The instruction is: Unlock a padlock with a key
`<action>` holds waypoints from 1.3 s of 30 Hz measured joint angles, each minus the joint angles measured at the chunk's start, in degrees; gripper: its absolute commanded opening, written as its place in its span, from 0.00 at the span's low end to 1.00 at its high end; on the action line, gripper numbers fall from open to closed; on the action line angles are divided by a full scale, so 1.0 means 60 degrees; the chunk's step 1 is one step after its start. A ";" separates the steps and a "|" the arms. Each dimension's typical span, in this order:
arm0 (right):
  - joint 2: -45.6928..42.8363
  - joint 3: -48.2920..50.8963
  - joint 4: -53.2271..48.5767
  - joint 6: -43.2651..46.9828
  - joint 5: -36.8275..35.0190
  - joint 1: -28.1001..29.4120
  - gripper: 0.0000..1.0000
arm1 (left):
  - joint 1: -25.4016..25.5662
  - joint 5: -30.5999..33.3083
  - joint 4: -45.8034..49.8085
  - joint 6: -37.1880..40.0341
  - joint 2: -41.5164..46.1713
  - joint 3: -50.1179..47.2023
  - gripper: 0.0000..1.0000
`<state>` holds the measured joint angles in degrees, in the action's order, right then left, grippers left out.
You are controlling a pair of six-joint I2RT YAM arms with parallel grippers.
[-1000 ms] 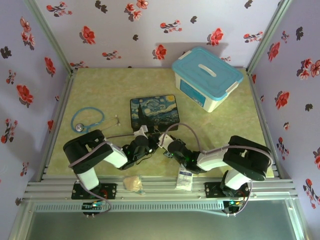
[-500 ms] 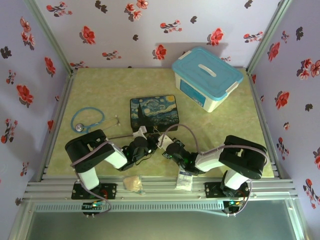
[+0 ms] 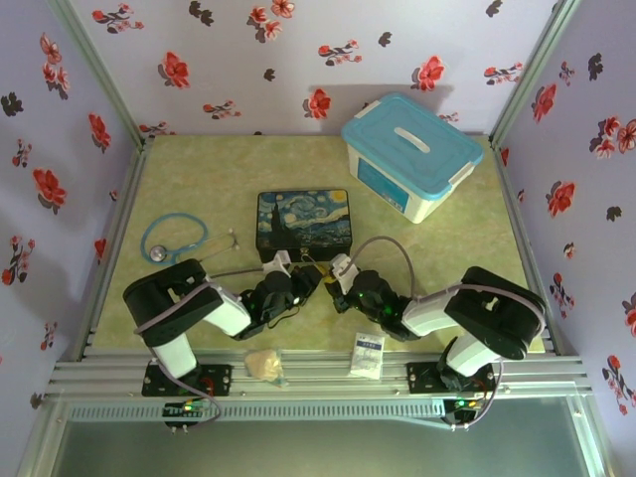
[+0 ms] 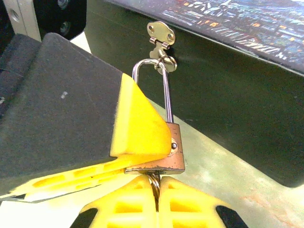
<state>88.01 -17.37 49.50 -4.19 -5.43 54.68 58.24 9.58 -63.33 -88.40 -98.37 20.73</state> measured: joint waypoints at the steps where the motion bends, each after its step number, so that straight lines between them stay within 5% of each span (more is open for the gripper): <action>1: -0.0011 0.0000 -0.0007 -0.0069 0.0160 -0.0047 0.00 | 0.0000 0.0004 0.0033 0.0000 0.0033 -0.0022 0.00; 7: -0.0011 0.0142 0.0200 -0.0670 0.0820 -0.0302 0.01 | 0.0000 -0.0055 0.0073 0.0007 0.0066 -0.0058 0.00; 11: -0.0044 0.0339 0.0503 -0.1166 0.1096 -0.0379 0.25 | 0.0044 -0.0138 0.0084 0.0015 0.0182 -0.0164 0.00; 14: -0.0164 0.0510 0.0543 -0.1654 0.1220 -0.0554 0.31 | 0.0102 -0.0204 0.0248 0.0018 0.0339 -0.0189 0.00; 30: -0.1636 0.1042 0.0226 -0.2965 0.1665 -0.1260 0.38 | -0.0025 -0.0215 0.1494 0.0339 0.1002 -0.0313 0.00; 39: -0.1541 0.0710 -0.0342 -0.3850 0.0510 -0.1260 0.43 | -0.0262 -0.0463 0.2630 0.1075 0.1479 -0.0189 0.00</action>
<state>78.76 -13.10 47.44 -27.29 -2.37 47.11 56.66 6.81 -47.55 -81.95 -89.49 19.59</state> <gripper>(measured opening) 0.422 0.128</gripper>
